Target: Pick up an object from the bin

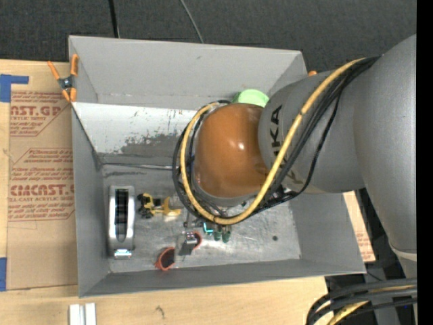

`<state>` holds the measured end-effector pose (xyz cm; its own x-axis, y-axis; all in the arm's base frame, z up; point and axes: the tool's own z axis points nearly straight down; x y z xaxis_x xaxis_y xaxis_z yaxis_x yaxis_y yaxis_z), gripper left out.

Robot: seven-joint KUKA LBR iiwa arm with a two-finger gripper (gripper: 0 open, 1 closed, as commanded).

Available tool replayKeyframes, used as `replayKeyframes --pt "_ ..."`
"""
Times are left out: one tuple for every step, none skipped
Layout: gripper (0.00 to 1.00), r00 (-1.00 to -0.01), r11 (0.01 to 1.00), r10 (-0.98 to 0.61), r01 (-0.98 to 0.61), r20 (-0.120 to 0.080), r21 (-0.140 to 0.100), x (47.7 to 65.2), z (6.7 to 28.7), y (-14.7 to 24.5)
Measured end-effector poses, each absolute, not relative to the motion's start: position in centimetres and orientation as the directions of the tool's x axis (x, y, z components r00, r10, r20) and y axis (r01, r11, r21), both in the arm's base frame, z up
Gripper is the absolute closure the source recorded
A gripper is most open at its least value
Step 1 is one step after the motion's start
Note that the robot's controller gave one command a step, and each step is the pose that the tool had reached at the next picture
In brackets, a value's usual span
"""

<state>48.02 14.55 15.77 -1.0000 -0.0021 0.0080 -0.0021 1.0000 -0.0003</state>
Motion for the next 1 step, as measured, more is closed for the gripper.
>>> replayKeyframes --pt "0.0 -1.0 1.0 -0.001 -0.001 0.001 0.001 48.23 16.15 14.49"
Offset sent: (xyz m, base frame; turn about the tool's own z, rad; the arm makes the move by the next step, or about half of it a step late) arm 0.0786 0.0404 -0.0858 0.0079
